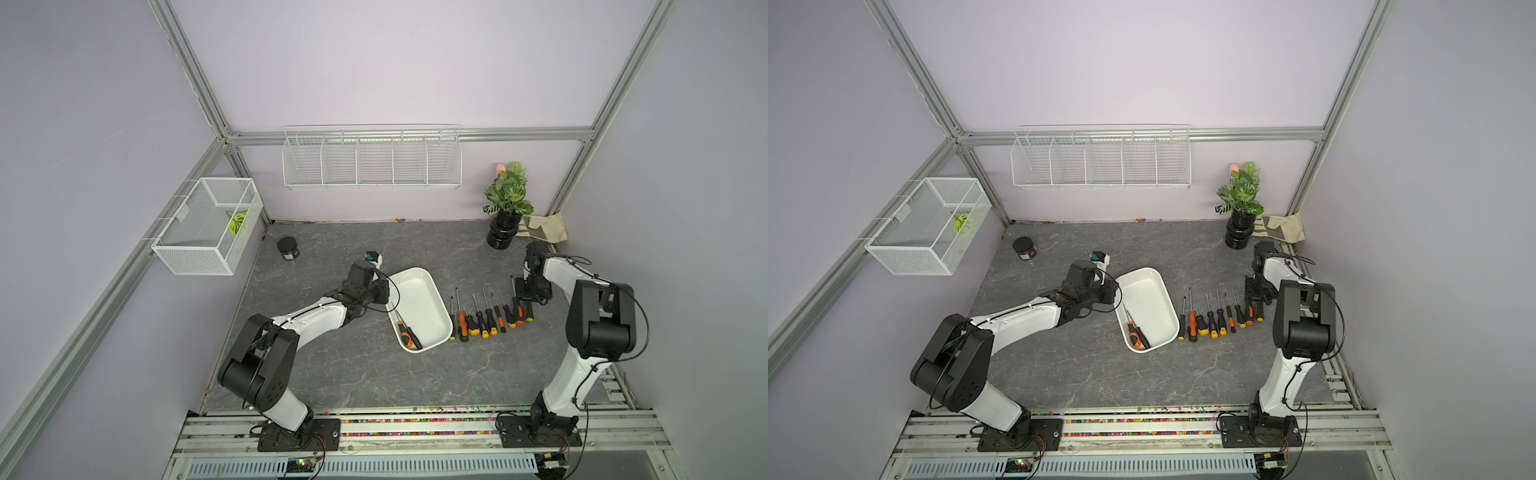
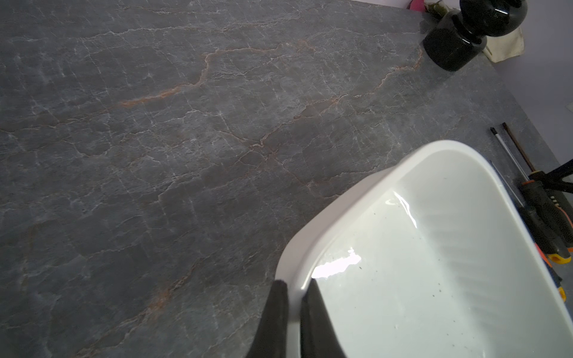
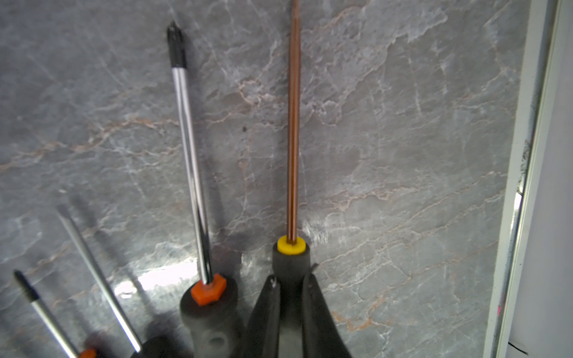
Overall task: Take out the screwdriver from the storage box
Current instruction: Place the screwdriver at the center of the board.
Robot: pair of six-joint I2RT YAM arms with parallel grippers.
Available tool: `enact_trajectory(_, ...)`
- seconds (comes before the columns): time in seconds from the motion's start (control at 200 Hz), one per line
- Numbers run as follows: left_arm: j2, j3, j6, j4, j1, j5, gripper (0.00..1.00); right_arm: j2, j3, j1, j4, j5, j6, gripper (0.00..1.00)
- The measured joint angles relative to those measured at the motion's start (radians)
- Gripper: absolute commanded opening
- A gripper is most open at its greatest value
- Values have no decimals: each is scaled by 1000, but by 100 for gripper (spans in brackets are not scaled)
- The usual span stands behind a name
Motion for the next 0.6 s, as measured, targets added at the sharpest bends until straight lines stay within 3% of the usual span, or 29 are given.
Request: enact_trajectory(0.6,0,0,0,-1,0,0,0,-40,0,8,-4,-23,4,34)
